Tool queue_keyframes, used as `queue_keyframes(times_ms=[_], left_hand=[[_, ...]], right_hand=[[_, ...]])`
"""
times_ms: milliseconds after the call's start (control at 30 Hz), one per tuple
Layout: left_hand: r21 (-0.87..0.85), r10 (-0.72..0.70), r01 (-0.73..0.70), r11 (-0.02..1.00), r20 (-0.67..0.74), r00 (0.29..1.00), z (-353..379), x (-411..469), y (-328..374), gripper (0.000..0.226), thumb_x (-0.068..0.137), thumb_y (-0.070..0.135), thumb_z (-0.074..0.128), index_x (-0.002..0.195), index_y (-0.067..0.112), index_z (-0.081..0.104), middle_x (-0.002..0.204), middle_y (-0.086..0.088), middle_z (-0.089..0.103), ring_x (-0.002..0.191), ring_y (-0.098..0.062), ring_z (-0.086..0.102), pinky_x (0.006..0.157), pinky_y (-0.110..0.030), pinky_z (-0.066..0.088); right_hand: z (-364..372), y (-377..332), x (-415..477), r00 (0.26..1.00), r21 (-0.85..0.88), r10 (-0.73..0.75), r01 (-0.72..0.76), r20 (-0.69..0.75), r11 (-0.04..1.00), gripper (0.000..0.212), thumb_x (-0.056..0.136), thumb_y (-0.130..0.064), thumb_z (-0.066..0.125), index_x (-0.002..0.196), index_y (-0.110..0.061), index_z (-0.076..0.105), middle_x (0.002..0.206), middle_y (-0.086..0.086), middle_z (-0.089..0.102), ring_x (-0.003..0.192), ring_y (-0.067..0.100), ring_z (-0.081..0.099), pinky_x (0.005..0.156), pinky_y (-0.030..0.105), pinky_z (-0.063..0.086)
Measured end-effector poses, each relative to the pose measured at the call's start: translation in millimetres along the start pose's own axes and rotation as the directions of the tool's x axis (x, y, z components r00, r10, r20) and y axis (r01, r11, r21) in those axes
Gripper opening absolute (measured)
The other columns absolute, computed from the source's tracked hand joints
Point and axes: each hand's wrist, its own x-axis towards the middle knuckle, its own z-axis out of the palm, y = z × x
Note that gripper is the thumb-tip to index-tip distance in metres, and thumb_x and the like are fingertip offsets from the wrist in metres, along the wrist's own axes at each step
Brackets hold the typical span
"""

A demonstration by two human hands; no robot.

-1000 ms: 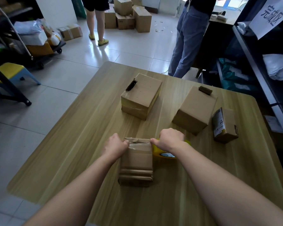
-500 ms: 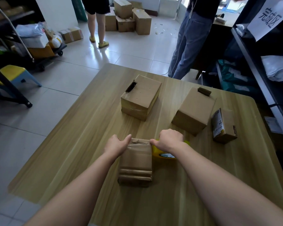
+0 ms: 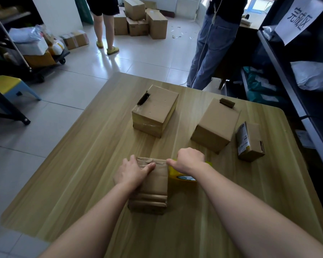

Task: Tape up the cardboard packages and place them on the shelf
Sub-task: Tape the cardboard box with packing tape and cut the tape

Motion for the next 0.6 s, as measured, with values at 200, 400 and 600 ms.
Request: queue_keyframes(times_ms=[200,400,600], left_hand=[[0.066,-0.025,0.026,0.997,-0.005,1.000,-8.3,-0.5,11.3,0.081,0.080,0.075,0.048,0.138,0.019,0.041,0.141,-0.012,0.042,0.129,-0.031,0.043,0.102,-0.046,0.041],[0.065,-0.068,0.070,0.995,-0.029,0.997,-5.2,-3.6,23.3,0.073,0.086,0.069,0.045,0.140,0.020,0.040,0.145,-0.013,0.037,0.135,-0.033,0.034,0.107,-0.049,0.031],[0.052,-0.010,0.013,0.999,-0.073,0.997,-10.1,6.3,24.1,0.071,0.085,0.067,0.050,0.143,0.028,0.038,0.141,-0.008,0.044,0.131,-0.029,0.039,0.104,-0.048,0.033]], right_hand=[[-4.1,4.6,-1.3,0.996,0.112,0.014,-0.025,0.092,0.993,0.056,0.093,-0.062,0.044,0.112,-0.013,0.063,0.112,0.006,0.064,0.102,0.027,0.061,0.080,0.035,0.049],[-8.1,7.9,-5.4,0.980,0.228,0.011,-0.057,0.196,0.972,0.051,0.094,-0.054,0.047,0.117,-0.010,0.063,0.118,0.007,0.063,0.102,0.026,0.058,0.080,0.034,0.047],[-14.5,11.8,-13.1,0.931,0.433,0.013,-0.182,0.364,0.883,0.060,0.091,-0.047,0.057,0.134,-0.006,0.051,0.132,0.011,0.055,0.115,0.027,0.055,0.084,0.031,0.045]])
